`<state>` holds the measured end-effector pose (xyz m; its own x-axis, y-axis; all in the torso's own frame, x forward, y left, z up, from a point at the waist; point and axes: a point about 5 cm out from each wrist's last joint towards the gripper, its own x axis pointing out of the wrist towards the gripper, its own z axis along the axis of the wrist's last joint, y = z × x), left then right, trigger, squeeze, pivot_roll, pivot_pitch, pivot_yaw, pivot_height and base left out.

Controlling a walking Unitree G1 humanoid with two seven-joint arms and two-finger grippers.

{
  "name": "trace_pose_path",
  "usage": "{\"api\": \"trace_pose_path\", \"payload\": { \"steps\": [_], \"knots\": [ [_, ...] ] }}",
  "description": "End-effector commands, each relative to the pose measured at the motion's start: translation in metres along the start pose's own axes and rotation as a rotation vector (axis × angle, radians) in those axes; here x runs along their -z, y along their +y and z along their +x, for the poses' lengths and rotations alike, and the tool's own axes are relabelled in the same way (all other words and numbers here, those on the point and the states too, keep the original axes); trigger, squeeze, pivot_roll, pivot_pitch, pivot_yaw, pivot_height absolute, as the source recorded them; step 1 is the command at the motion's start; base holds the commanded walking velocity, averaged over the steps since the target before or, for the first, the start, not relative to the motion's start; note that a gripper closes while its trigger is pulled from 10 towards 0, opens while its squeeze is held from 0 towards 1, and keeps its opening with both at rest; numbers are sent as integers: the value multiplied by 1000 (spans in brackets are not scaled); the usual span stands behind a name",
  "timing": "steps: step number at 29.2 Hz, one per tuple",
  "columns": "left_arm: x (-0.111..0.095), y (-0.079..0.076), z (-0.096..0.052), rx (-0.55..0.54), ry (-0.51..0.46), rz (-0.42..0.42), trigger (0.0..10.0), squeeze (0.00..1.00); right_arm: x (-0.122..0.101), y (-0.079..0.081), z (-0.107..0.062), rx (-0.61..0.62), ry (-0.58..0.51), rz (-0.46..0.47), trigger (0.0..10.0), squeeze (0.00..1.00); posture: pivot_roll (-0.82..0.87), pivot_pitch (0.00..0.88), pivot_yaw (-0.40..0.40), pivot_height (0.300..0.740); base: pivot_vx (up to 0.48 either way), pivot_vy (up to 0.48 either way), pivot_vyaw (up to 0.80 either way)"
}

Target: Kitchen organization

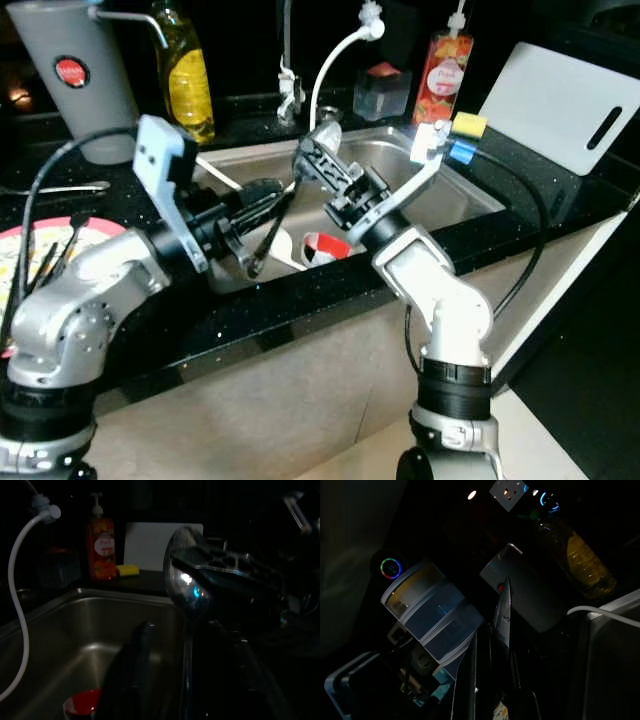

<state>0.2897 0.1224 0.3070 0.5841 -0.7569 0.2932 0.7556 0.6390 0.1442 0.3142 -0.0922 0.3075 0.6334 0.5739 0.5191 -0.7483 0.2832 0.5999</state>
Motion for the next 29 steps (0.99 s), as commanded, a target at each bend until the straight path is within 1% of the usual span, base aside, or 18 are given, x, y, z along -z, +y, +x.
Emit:
{"api": "trace_pose_path", "payload": {
  "steps": [1, 4, 8, 9, 11, 12, 14, 16, 18, 19, 21, 22, 23, 24, 27, 29],
  "knots": [
    [-7, -4, 1, 27, -31, 5, 10000, 0, 1, -1, -1, 13, 6, -22, 10000, 0, -99, 79, -37, 740, 0, 0, 0],
    [-12, -5, -3, 43, -58, -7, 10000, 0, 1, -4, -1, 42, 7, -53, 10000, 0, -99, 80, -36, 740, 0, 0, 0],
    [-13, 4, -9, -23, -56, 1, 10000, 0, 0, -11, 2, 98, 8, -185, 10000, 0, -93, 85, -36, 740, 0, 0, 0],
    [-13, 4, -9, -23, -56, 1, 10000, 0, 0, -11, 2, 98, 8, -185, 10000, 0, -93, 85, -36, 740, 0, 0, 0],
    [-13, 7, -10, -41, -54, 0, 10000, 0, 0, -15, 7, 124, 4, -280, 10000, 0, -89, 88, -36, 740, 0, 0, 0],
    [-13, 7, -10, -41, -54, 0, 10000, 0, 0, -15, 7, 124, 4, -280, 10000, 0, -89, 88, -36, 740, 0, 0, 0],
    [-13, 7, -10, -45, -54, -3, 10000, 0, -3, -20, 15, 158, -21, -376, 10000, 0, -83, 93, -39, 740, 0, 0, 0],
    [-13, 7, -10, -45, -54, -3, 10000, 0, -3, -20, 15, 158, -21, -376, 10000, 0, -83, 93, -39, 740, 0, 0, 0],
    [-13, 6, -11, -46, -53, -8, 10000, 0, -8, -26, 26, 179, -49, -463, 10000, 0, -77, 99, -41, 740, 0, 0, 0],
    [-13, 6, -11, -46, -53, -8, 10000, 0, -8, -26, 26, 179, -49, -463, 10000, 0, -77, 99, -41, 740, 0, 0, 0],
    [-12, 5, -11, -50, -49, -13, 10000, 0, -10, -33, 36, 189, -50, -521, 10000, 0, -73, 109, -45, 740, 0, 0, 0],
    [-12, 5, -11, -50, -49, -13, 10000, 0, -10, -33, 36, 189, -50, -521, 10000, 0, -73, 109, -45, 740, 0, 0, 0],
    [-11, 4, -12, -55, -45, -18, 10000, 0, -7, -38, 42, 194, -32, -553, 10000, 0, -72, 113, -48, 740, 0, 0, 0],
    [-10, 4, -12, -58, -43, -19, 10000, 0, -4, -40, 44, 198, -22, -569, 10000, 0, -71, 115, -51, 740, 0, 0, 0],
    [-10, 3, -12, -61, -42, -22, 10000, 0, -1, -44, 46, 203, -16, -589, 10000, 0, -69, 117, -52, 740, 0, 0, 0],
    [-9, 2, -12, -61, -41, -25, 10000, 0, 2, -48, 49, 225, -22, -643, 10000, 0, -62, 123, -56, 740, 0, 0, 0]
  ]
}}
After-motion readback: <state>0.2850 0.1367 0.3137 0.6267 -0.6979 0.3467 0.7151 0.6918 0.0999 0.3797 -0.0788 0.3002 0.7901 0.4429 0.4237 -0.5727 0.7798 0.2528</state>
